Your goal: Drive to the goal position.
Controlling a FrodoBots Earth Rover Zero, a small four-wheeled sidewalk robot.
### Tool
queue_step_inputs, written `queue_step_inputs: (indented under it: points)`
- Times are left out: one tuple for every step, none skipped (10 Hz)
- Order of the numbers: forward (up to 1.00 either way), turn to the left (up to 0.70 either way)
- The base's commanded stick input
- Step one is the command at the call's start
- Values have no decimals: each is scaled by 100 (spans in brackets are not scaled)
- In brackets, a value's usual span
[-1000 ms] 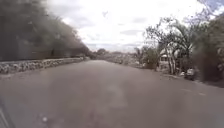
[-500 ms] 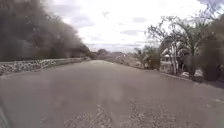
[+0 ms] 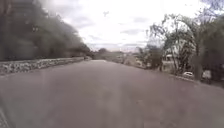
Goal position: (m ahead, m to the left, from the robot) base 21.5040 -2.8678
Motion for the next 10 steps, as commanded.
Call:
queue_step_inputs:
  points:
    - [70, 0]
    - [70, 0]
    - [70, 0]
    - [70, 0]
    - [70, 0]
    - [70, 0]
    - [70, 0]
    - [70, 27]
    - [70, 27]
    - [70, 0]
